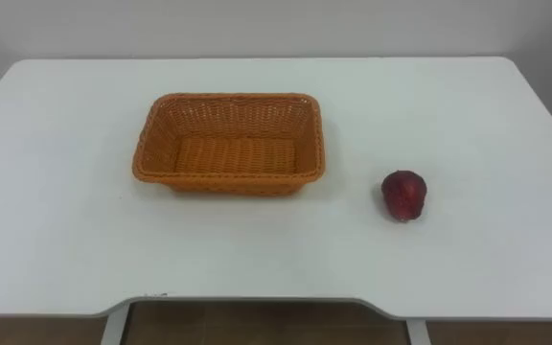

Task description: Pick and place apple

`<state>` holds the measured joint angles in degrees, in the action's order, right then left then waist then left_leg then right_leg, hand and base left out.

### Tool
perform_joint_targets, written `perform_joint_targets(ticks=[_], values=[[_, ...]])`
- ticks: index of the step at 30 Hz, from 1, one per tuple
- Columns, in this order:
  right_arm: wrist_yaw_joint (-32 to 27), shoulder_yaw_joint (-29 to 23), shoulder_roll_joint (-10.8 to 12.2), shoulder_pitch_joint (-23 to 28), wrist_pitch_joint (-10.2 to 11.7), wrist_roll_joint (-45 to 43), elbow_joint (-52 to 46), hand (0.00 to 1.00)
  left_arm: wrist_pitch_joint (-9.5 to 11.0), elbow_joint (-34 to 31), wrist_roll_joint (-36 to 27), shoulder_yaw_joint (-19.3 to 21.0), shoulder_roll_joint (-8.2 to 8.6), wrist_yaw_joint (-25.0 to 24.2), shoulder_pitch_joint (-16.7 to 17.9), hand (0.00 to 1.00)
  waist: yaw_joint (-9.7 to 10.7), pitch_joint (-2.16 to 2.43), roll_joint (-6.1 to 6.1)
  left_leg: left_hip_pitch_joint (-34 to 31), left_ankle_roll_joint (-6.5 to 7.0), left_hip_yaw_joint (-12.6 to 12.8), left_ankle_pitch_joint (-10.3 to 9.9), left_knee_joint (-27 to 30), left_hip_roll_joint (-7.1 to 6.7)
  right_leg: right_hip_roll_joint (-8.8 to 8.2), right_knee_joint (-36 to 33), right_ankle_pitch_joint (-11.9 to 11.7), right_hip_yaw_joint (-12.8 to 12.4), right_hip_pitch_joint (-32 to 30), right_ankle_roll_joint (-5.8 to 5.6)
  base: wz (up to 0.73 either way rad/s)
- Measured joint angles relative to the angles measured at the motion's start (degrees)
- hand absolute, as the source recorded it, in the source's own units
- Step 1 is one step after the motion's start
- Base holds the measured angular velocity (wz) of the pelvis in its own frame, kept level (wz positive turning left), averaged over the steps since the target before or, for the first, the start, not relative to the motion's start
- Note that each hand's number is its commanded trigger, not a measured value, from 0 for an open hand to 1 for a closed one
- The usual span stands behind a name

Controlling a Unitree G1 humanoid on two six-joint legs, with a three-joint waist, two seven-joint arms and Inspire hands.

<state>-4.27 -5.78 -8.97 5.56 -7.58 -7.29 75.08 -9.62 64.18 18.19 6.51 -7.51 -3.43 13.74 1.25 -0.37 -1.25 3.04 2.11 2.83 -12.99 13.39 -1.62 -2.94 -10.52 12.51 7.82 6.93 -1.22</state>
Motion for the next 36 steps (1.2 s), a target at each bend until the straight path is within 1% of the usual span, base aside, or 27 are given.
perform_joint_targets(ticks=[6,8,9,11,12,13,14,15,16,17,18,19,20,21,22,23,25,26,27,28,29,30,31,32,34,35,36], values=[[-0.6,0.1,0.0,-0.2,0.0,1.2,0.0,0.00,-0.1,0.0,-0.5,-0.1,0.00,0.5,-0.3,0.00,-0.2,0.05,-0.08,0.0,0.00,0.2,0.0,-0.2,0.00,0.01,0.0,0.0,0.0,0.0,0.00,0.00],[-1.8,0.0,0.0,-0.2,0.0,7.1,-0.2,0.00,-0.1,0.0,-0.5,-0.1,0.07,1.2,-0.1,0.00,-0.3,0.01,-0.04,0.0,0.00,0.1,0.0,-0.2,0.02,0.01,0.0,0.0,0.0,0.0,-0.01,0.00],[-2.9,-0.2,0.0,-0.2,0.0,12.4,-0.3,0.00,-0.1,0.0,-0.4,0.1,0.22,2.0,-0.2,0.00,-0.3,-0.04,0.07,-0.1,0.00,0.2,0.0,-0.1,0.03,0.03,0.0,0.0,0.0,0.0,0.00,0.00],[-4.7,-3.1,0.4,-0.1,0.4,19.9,-0.4,0.00,0.0,0.0,0.0,0.3,0.24,2.8,-0.4,0.00,0.0,-0.07,0.16,-0.1,-0.01,0.2,0.0,0.1,0.06,0.04,0.0,0.0,-0.1,0.0,0.00,0.00],[-5.8,-6.1,0.5,-0.1,0.7,25.7,-0.3,0.00,0.2,0.0,-0.1,1.3,0.29,3.3,-0.2,0.00,0.2,-0.08,0.24,-0.2,-0.01,0.1,0.0,0.0,0.04,0.04,0.0,0.0,-0.2,0.0,0.00,0.03],[-6.8,-10.2,0.5,-0.2,0.8,32.2,-0.5,0.00,0.6,0.0,-0.1,3.4,0.35,3.6,-0.4,0.00,0.6,0.05,0.02,-0.2,-0.01,0.1,0.0,0.0,0.01,0.01,0.0,0.0,0.2,0.0,0.00,0.04],[-7.5,-12.1,0.5,0.0,0.9,35.5,-0.9,0.00,0.8,0.0,-0.2,4.4,0.35,4.0,-0.4,0.00,0.8,0.08,-0.03,-0.2,-0.01,0.1,0.0,-0.1,0.00,0.00,0.0,0.0,0.2,0.0,0.00,0.00],[-9.0,-15.2,0.4,0.1,1.3,42.1,-2.4,0.00,1.2,-0.1,-0.7,5.9,0.17,4.7,0.0,0.00,1.2,-0.05,0.18,-0.2,-0.01,0.2,0.0,-0.1,0.00,0.01,0.0,0.0,0.2,0.0,-0.01,0.00],[-10.7,-18.1,0.3,0.2,1.8,48.1,-3.6,0.00,1.4,-0.5,-0.8,6.9,-0.05,5.4,0.4,0.00,1.9,0.05,-0.01,-0.2,-0.01,0.2,0.0,-0.1,-0.02,0.00,0.0,0.0,0.1,-0.1,-0.01,0.00],[-11.7,-19.6,0.2,0.3,2.0,50.6,-4.6,0.00,1.4,-1.2,-0.8,7.1,-0.19,5.5,0.5,0.00,2.5,0.10,-0.10,-0.2,-0.01,0.2,0.0,-0.1,-0.04,0.00,0.1,0.0,0.1,-0.1,-0.01,0.00],[-13.3,-22.9,0.2,0.4,2.5,55.1,-6.6,0.00,1.7,-2.0,-0.7,8.0,-0.46,5.6,1.3,0.00,3.6,0.09,-0.06,-0.2,-0.01,0.2,0.0,-0.1,-0.06,0.00,0.2,0.0,0.1,0.0,-0.02,0.00],[-15.1,-25.5,0.2,0.6,3.1,57.8,-8.7,0.00,2.0,-2.2,-0.6,9.1,-0.76,5.8,1.6,0.00,3.9,0.13,-0.10,-0.2,0.00,0.3,0.0,-0.1,-0.04,0.03,0.2,0.0,-0.2,0.0,-0.02,-0.04],[-16.2,-26.8,0.2,0.7,3.3,59.0,-10.0,0.00,2.2,-2.3,-0.6,9.5,-0.89,5.9,1.6,0.00,4.4,0.15,-0.17,-0.1,0.01,0.4,0.0,-0.2,-0.06,0.03,0.1,0.0,-0.3,-0.1,-0.02,-0.07],[-19.0,-29.4,0.2,0.6,3.9,61.3,-13.2,0.00,2.8,-2.5,-0.6,10.4,-0.95,6.6,1.7,0.00,4.8,0.18,-0.15,-0.1,0.02,0.5,0.0,-0.4,-0.09,0.02,-0.2,0.1,-0.5,0.0,-0.08,-0.12],[-22.4,-30.6,0.1,0.6,5.0,63.1,-17.2,0.00,3.2,-2.8,-0.6,10.4,-0.97,7.5,1.7,0.00,4.8,0.17,-0.11,0.0,0.03,1.0,0.0,-0.4,-0.06,0.03,-0.2,0.1,-0.8,-0.1,-0.08,-0.12],[-24.0,-31.1,0.1,0.6,5.6,63.6,-19.4,0.00,3.5,-3.0,-0.6,10.3,-0.96,7.9,1.7,0.00,5.0,0.18,-0.12,0.0,0.03,1.1,0.0,-0.3,-0.05,0.02,-0.3,0.1,-0.9,-0.1,-0.09,-0.14],[-30.3,-31.7,0.1,0.3,7.9,63.0,-29.0,0.00,4.5,-4.5,-0.7,10.2,-0.95,8.5,1.7,0.00,5.1,0.27,-0.21,-1.0,0.04,1.4,0.0,0.0,0.00,0.04,-0.5,0.1,-1.3,-1.2,-0.11,-0.06],[-31.8,-31.7,0.1,0.3,8.8,62.9,-31.2,0.00,4.8,-4.8,-0.7,10.2,-0.95,8.8,1.7,0.00,5.1,0.36,-0.23,-1.4,0.04,1.4,0.0,0.1,0.00,0.04,-0.6,0.1,-1.3,-1.5,-0.12,0.00],[-34.6,-31.7,0.1,0.4,9.8,61.7,-35.9,0.00,5.1,-5.6,-0.5,10.3,-0.95,9.4,1.7,0.00,4.9,0.51,-0.35,-1.9,0.04,1.4,0.0,0.2,0.00,0.03,-1.0,0.0,-1.3,-2.1,-0.13,0.00],[-37.6,-31.7,0.1,0.0,10.7,59.2,-40.2,0.00,5.5,-5.6,-0.6,10.2,-1.00,9.6,1.7,0.00,4.7,0.49,-0.33,-2.0,0.07,1.4,0.0,0.2,-0.01,0.03,-1.2,0.1,-1.4,-2.3,-0.13,0.00],[-39.1,-31.7,0.1,-0.3,11.2,57.4,-42.0,0.00,5.7,-5.5,-0.7,10.2,-1.00,9.6,1.7,0.00,4.6,0.50,-0.32,-1.9,0.08,1.5,0.0,0.2,-0.01,0.04,-1.2,0.1,-1.6,-2.3,-0.13,-0.03],[-42.0,-31.6,0.1,-1.3,12.0,52.9,-45.1,0.00,6.0,-5.1,-0.6,10.2,-0.98,9.7,1.7,0.00,4.5,0.54,-0.27,-1.9,0.08,1.5,0.0,0.2,-0.01,0.03,-1.2,0.0,-1.6,-2.3,-0.14,0.00],[-45.1,-31.1,0.2,-1.5,12.4,48.2,-49.3,0.00,6.1,-5.0,-0.6,10.0,-0.80,9.9,1.7,0.00,4.1,0.51,-0.21,-1.9,0.09,1.5,0.0,0.1,-0.01,0.03,-1.2,0.0,-1.6,-2.4,-0.14,0.00],[-46.4,-30.7,0.2,-1.5,12.7,46.5,-51.7,0.00,6.2,-5.0,-0.7,9.5,-0.79,10.1,1.7,0.00,4.0,0.48,-0.15,-1.9,0.09,1.5,0.0,0.1,-0.01,0.03,-1.2,0.0,-1.5,-2.4,-0.14,0.00],[-50.5,-28.8,0.0,-1.4,14.0,38.3,-60.4,0.00,6.7,-4.6,-0.7,7.8,-0.87,10.4,2.0,0.00,3.3,0.54,0.01,-2.5,0.08,1.5,0.0,0.1,0.06,0.09,-1.3,0.0,-1.4,-3.1,-0.13,0.00],[-51.7,-27.6,0.1,-1.4,14.3,32.7,-64.4,0.00,7.1,-4.5,-0.7,7.5,-0.72,10.4,2.4,0.00,3.1,0.49,0.04,-2.7,0.08,1.5,0.1,0.1,0.08,0.09,-1.3,0.0,-1.3,-3.1,-0.11,0.03],[-52.2,-27.0,0.1,-1.4,14.6,30.5,-66.5,0.00,7.2,-4.5,-0.7,7.1,-0.70,10.4,2.7,0.00,3.1,0.51,0.07,-2.7,0.08,1.4,0.1,0.1,0.09,0.10,-1.3,0.0,-1.3,-3.1,-0.11,0.00]])
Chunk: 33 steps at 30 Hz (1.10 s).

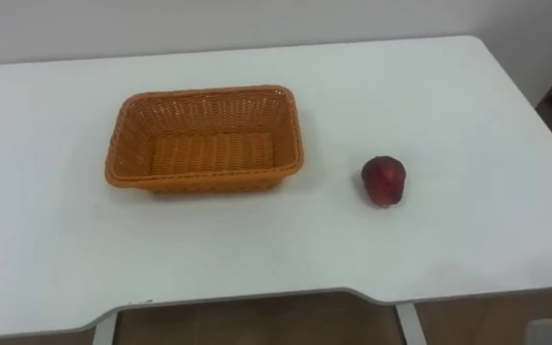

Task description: Pick and place apple

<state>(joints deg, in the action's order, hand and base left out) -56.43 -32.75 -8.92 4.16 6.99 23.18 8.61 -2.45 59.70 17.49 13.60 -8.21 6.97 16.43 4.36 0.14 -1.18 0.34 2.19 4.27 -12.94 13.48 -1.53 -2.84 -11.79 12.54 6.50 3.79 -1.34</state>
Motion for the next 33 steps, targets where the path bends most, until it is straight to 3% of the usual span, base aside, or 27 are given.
perform_joint_targets(ticks=[4,8,19,25,33], values=[[-0.4,5.4,-0.4,0.4,2.4,-11.0,-8.7,0.00,0.1,0.1,-0.1,-2.5,-0.01,0.1,0.2,0.00,-0.7,0.06,0.29,-0.1,-0.01,-0.3,0.0,0.0,0.03,0.03,0.0,0.0,0.2,-0.1,0.01,0.03],[1.3,11.1,-0.5,1.4,2.5,-13.7,-11.5,0.00,0.5,0.1,-0.7,-5.5,0.00,0.1,0.0,0.00,-2.1,0.07,0.16,0.3,0.00,-0.1,0.0,-0.2,0.01,-0.01,0.1,0.0,0.1,0.0,0.01,-0.02],[18.5,22.0,-0.9,3.7,3.0,-14.8,-9.6,0.00,1.7,0.6,-1.1,-7.0,-0.27,-1.4,0.1,0.00,-3.2,-0.20,0.16,0.3,-0.01,-0.1,0.0,-0.1,0.05,-0.01,0.3,0.0,0.0,0.1,0.03,0.00],[26.5,25.5,-1.0,3.9,2.9,-14.8,-3.6,0.00,2.8,0.6,-1.0,-7.5,-0.54,-1.8,0.1,0.00,-3.4,-0.23,0.17,0.4,0.01,-0.3,0.0,-0.1,0.00,-0.06,0.2,0.0,0.1,0.2,0.03,0.00],[33.5,27.5,-1.0,3.9,2.9,-15.0,-3.0,0.00,2.8,1.4,-1.0,-8.4,-0.82,-3.0,0.0,0.00,-3.3,-0.41,-0.26,0.4,0.01,-0.4,0.0,0.0,0.00,-0.06,0.2,0.0,0.3,0.3,0.03,0.00]])
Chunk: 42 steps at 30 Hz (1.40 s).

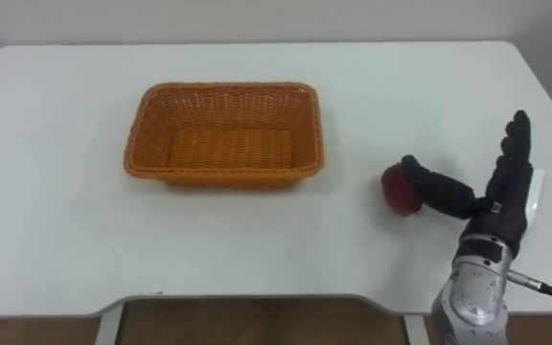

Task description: Pick and place apple

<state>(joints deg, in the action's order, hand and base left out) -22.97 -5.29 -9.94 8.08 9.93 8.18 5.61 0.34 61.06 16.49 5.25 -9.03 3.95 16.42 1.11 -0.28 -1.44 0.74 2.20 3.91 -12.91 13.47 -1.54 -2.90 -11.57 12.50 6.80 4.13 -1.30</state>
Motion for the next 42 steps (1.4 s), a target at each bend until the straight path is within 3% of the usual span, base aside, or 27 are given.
perform_joint_targets(ticks=[10,26,28,29,30,35,42], values=[[5.2,1.7,0.0,0.0,0.0,-6.5,1.2,0.00,0.0,1.1,1.4,0.1,-0.01,-2.0,-0.5,0.00,-0.7,-0.08,-0.24,0.0,0.00,0.0,0.0,0.0,-0.01,-0.01,0.0,0.0,0.0,0.0,0.00,0.00],[10.6,1.8,0.0,0.0,-0.2,-8.6,6.2,0.00,-0.8,0.8,3.2,0.5,0.05,-3.5,-0.4,0.00,-1.5,0.04,0.06,0.0,0.00,-0.6,0.0,0.3,0.00,-0.08,0.1,-0.1,0.8,0.6,0.06,0.01],[10.6,1.6,0.0,-0.1,-0.2,-8.7,8.5,0.00,-0.8,0.7,3.3,0.7,0.05,-3.4,-0.4,0.00,-1.4,0.42,0.07,0.0,-0.01,-1.2,0.0,0.3,-0.02,-0.07,0.9,-0.2,1.2,1.0,0.11,0.09],[10.5,1.6,0.0,-0.2,-0.2,-8.7,9.1,0.66,-0.8,0.7,3.3,0.8,0.05,-3.4,-0.4,0.00,-1.4,0.41,0.09,0.0,-0.01,-1.2,0.0,0.4,0.02,-0.02,1.0,-0.3,1.2,1.0,0.13,0.00],[10.6,1.6,-0.1,-0.3,-0.3,-8.7,10.3,1.00,-0.8,0.7,3.3,0.8,0.05,-3.4,-0.4,0.00,-1.4,0.40,0.14,-0.1,-0.01,-1.3,0.0,0.4,0.04,0.01,1.0,-0.4,1.3,1.0,0.15,0.00],[10.2,1.6,-0.2,-0.9,0.4,-8.7,12.4,1.00,-1.4,0.1,3.2,0.8,0.04,-3.5,-0.3,0.00,-1.4,0.35,0.36,-0.1,-0.01,-1.4,0.0,0.4,-0.02,-0.04,0.9,-0.4,1.5,1.2,0.13,0.01],[9.2,0.0,-2.8,-4.2,0.7,-9.1,18.1,1.00,-1.7,-1.4,3.2,0.7,0.03,-3.5,-0.1,0.00,-1.4,0.50,-0.15,0.1,-0.02,-1.2,0.0,0.1,0.00,-0.02,0.9,-0.4,1.5,1.5,0.12,0.00]])
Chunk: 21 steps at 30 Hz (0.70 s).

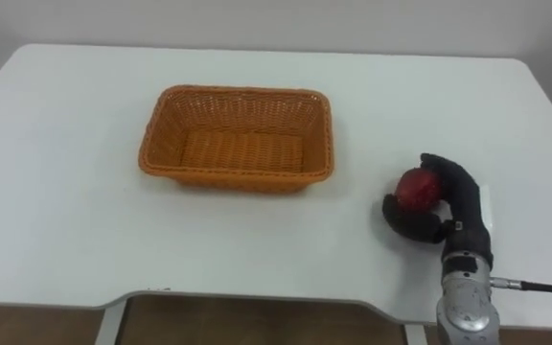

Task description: Pick and place apple

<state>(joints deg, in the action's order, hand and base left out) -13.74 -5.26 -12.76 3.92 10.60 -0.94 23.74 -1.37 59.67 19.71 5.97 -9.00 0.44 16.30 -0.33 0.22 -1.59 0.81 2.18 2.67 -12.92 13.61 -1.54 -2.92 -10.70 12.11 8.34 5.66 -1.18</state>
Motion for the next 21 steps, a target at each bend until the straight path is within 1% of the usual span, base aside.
perform_joint_targets(ticks=[6,9,14,16,18,19,21], values=[[-0.7,-0.6,-0.5,-1.1,0.2,-0.1,2.6,1.00,0.0,0.0,0.0,0.0,0.00,0.0,-0.2,0.00,-0.1,-0.05,-0.69,0.8,-0.01,0.0,0.0,-0.1,0.02,0.01,0.1,0.0,0.1,0.7,0.00,0.00],[-0.9,-0.6,-0.5,-1.1,0.4,-0.2,2.9,1.00,0.0,0.0,-0.1,0.0,0.00,0.0,-0.4,0.00,-0.1,-0.20,-0.98,0.9,-0.01,0.0,0.0,0.0,0.02,0.01,0.1,0.0,0.1,0.7,-0.01,0.00],[-1.6,-0.5,-0.5,-1.1,0.7,-2.2,2.5,1.00,0.1,0.0,-0.4,0.0,0.01,0.0,-0.8,0.00,-0.1,-0.22,-0.95,0.8,-0.01,0.0,0.0,0.0,0.05,0.03,0.2,0.0,0.1,0.7,-0.01,0.00],[-1.8,-0.5,-0.4,-1.0,0.2,-3.2,1.4,1.00,0.1,0.0,-0.3,0.0,0.01,0.1,-1.1,0.00,-0.3,-0.26,-0.83,0.7,-0.02,-0.1,0.0,0.0,0.08,0.04,0.2,0.0,0.2,0.7,-0.01,0.00],[-1.6,-0.4,-0.4,-0.8,-0.8,-3.9,-0.3,1.00,0.1,0.2,-0.1,0.0,0.01,0.1,-1.1,0.00,-0.3,-0.27,-0.78,0.6,-0.02,-0.2,0.0,0.0,0.07,0.04,0.1,0.0,0.2,0.5,-0.01,0.00],[-1.7,-0.3,-0.3,-0.5,-1.0,-4.3,-1.2,1.00,0.1,0.4,0.0,0.0,0.02,0.1,-1.1,0.00,-0.3,-0.23,-0.61,0.5,-0.02,0.0,0.0,0.1,0.05,0.03,0.1,0.0,0.2,0.3,-0.01,0.00],[-1.2,-0.3,-0.3,0.6,-2.1,-4.4,-4.3,1.00,0.1,0.7,0.0,0.0,0.17,0.1,-1.1,0.00,-0.4,-0.18,-0.17,0.4,-0.01,0.1,0.0,0.1,0.01,0.00,-0.1,0.0,0.1,0.1,-0.01,-0.04]])
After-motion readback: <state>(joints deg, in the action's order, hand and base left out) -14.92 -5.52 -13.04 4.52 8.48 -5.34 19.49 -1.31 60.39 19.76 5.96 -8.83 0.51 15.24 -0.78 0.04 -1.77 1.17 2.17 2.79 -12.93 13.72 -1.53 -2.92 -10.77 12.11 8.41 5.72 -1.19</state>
